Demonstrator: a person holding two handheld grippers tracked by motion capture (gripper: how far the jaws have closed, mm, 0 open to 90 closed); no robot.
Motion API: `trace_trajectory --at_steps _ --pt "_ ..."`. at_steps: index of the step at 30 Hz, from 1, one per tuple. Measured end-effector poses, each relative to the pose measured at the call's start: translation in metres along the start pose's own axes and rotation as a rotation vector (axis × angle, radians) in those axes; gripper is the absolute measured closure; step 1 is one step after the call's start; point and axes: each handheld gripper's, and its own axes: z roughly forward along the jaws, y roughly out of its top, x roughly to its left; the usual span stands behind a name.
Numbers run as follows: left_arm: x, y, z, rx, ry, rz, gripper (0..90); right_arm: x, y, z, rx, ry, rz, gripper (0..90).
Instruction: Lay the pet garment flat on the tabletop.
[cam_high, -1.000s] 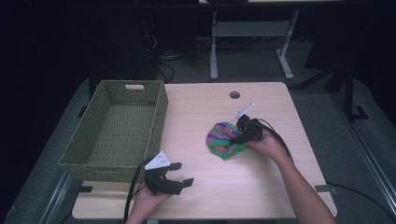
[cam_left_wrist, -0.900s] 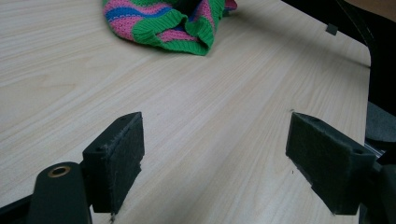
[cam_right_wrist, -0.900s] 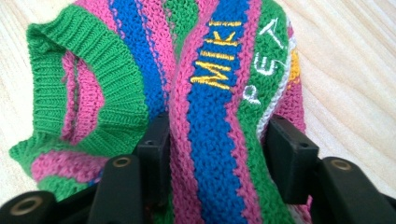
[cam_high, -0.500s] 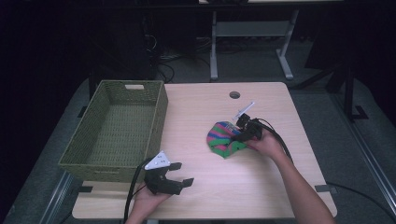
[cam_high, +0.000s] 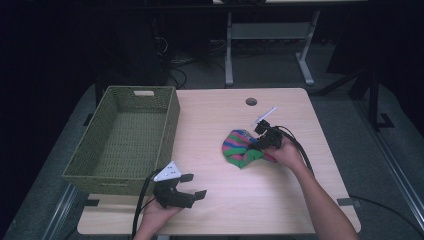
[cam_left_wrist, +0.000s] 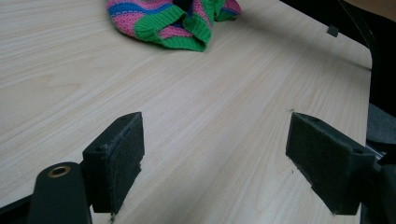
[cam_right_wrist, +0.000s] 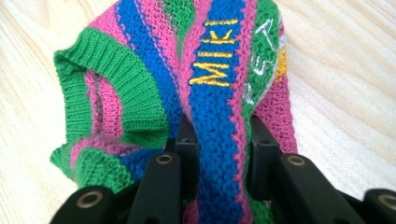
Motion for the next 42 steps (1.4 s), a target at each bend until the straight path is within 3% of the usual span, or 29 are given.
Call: trace_trajectory --at_steps 11,28,42 --pt "-0.001 0.000 0.000 -0.002 -0.002 0.001 19.2 -0.003 0.001 -0.011 -0.035 0.019 0.037 71.8" --pt "0.001 0.000 -0.001 -0.013 -0.003 -0.011 19.2 -0.005 -0.001 -0.035 -0.093 0.088 0.094 71.9" --pt "0.001 0.000 -0.002 -0.031 -0.009 -0.020 19.0 0.006 -0.002 -0.067 -0.156 0.109 0.088 71.9"
